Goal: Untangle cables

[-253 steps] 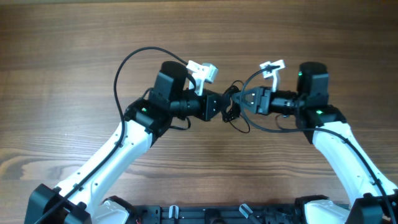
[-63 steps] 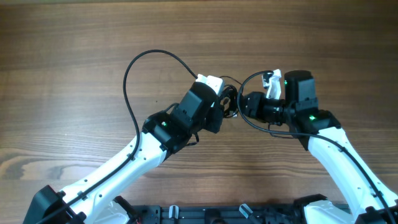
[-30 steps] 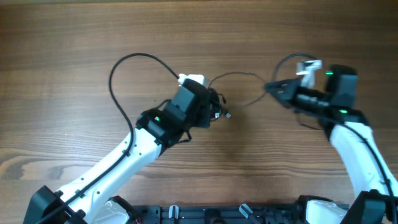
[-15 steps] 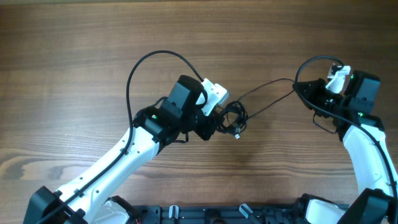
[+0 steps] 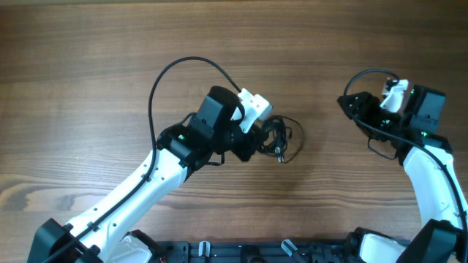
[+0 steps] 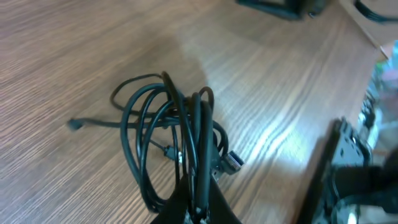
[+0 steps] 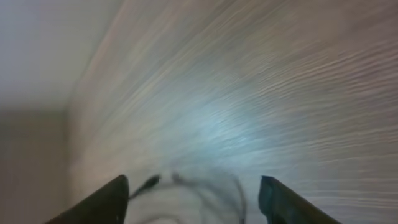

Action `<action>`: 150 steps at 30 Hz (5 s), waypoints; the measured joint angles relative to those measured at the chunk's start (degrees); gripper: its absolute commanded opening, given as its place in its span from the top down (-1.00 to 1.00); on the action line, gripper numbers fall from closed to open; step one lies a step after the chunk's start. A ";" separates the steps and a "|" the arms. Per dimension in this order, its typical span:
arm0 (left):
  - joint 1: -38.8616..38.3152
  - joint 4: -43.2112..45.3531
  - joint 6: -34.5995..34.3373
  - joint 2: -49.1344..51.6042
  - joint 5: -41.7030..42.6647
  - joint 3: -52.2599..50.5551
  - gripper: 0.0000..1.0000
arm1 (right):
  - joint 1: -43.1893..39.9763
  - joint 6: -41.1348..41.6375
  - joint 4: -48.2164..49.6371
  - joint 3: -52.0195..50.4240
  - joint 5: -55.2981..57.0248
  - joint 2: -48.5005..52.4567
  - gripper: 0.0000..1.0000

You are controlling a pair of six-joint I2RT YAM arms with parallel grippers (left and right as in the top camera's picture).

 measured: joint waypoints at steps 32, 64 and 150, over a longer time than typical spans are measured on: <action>10.67 7.41 -20.04 0.02 14.88 -0.22 0.92 | 16.39 -11.21 -1.40 -1.31 -2.25 3.15 -0.97; 5.46 -2.49 -28.98 -0.02 -4.04 0.55 0.92 | 14.01 -16.48 8.92 -1.68 -38.95 3.23 0.91; 6.82 3.19 -16.50 -0.09 -9.90 -0.07 0.92 | 32.15 -11.76 12.02 -1.95 -7.74 3.41 -0.08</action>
